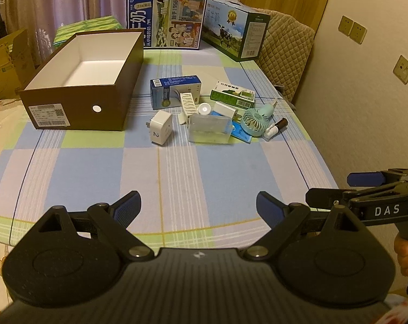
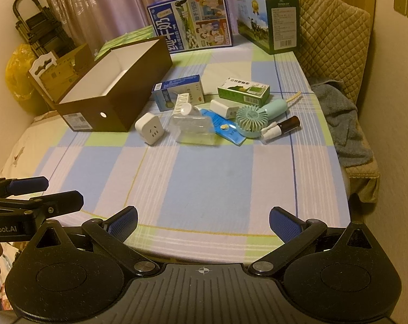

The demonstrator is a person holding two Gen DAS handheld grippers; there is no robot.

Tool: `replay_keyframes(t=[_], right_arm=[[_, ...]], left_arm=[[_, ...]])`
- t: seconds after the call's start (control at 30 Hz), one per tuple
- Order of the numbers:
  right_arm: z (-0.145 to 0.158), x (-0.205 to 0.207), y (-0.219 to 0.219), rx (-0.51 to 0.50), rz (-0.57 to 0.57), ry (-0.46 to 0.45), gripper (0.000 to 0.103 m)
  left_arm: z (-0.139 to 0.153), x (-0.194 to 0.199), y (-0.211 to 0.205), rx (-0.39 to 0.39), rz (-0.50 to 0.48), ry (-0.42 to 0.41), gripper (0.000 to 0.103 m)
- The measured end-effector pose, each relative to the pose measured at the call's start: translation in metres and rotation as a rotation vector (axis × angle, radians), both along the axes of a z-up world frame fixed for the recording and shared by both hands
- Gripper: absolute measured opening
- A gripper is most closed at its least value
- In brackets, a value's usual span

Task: Organize rigid objects
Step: 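Move both tools toward the cluster of items on the table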

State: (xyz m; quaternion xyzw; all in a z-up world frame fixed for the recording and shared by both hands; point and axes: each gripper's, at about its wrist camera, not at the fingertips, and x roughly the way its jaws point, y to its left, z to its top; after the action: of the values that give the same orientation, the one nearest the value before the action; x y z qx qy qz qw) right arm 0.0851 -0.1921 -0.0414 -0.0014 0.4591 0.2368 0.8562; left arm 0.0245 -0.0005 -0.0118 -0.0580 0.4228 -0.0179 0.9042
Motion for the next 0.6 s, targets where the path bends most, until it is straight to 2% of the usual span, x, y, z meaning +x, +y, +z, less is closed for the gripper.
replay_keyframes(t=[0.6], right_arm=[[-0.01, 0.046, -0.017, 0.027, -0.05, -0.016, 0.101]], left_arm=[[-0.015, 0.056, 0.014, 0.029, -0.018, 0.038, 0.09]])
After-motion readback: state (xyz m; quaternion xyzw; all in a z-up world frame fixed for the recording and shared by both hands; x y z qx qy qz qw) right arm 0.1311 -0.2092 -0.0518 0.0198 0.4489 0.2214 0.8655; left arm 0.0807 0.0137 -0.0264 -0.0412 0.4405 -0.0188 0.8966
